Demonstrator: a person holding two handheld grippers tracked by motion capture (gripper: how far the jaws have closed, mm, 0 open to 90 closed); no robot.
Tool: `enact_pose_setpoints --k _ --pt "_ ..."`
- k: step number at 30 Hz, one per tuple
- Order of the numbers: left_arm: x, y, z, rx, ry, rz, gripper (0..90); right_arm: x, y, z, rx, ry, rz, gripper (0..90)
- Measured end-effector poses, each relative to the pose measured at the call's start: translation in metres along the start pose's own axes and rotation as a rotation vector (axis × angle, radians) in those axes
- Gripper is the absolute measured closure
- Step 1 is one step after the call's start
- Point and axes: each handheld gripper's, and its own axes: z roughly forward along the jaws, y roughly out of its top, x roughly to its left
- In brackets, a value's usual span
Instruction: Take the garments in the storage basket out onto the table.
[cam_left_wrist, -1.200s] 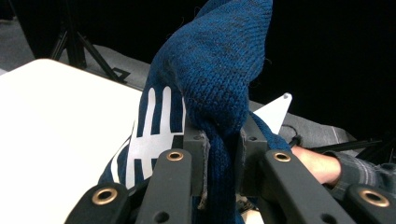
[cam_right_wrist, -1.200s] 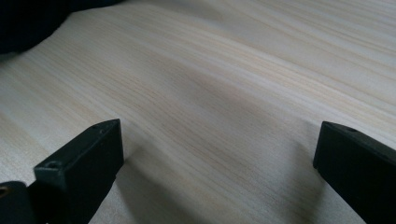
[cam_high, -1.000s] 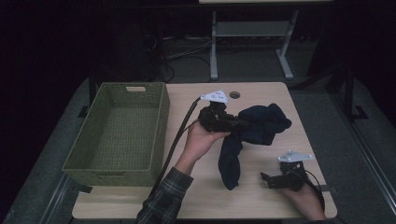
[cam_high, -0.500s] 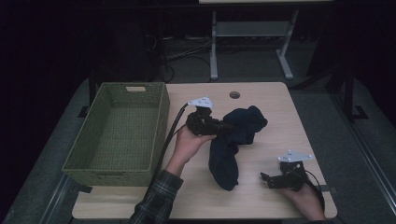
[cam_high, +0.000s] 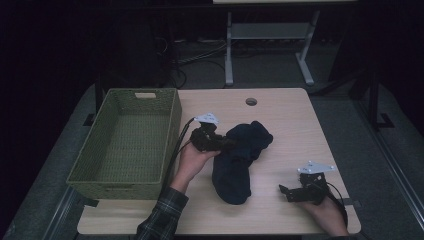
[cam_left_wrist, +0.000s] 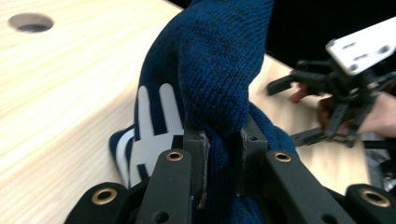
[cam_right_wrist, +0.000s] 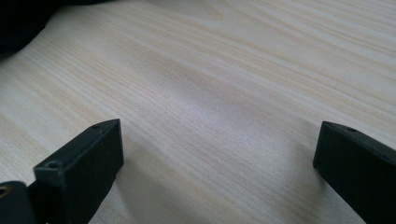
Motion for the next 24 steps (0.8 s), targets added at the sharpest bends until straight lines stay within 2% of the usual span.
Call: enact_pose_setpoints --k 6,10,17,24 --pt "0.009 -0.011 0.003 0.046 0.056 -0.017 77.3 0.000 0.000 0.000 0.002 -0.002 0.000 1.3" --pt "0.015 -0.017 0.005 0.052 0.073 -0.046 76.8 0.000 0.000 0.000 0.002 -0.002 0.000 1.3" --pt "0.023 -0.024 0.006 0.080 0.170 -0.068 75.3 0.000 0.000 0.000 0.001 -0.002 0.000 1.3" --pt "0.028 -0.028 0.008 0.095 0.222 -0.075 71.3 0.000 0.000 0.000 0.001 -0.002 0.000 1.2"
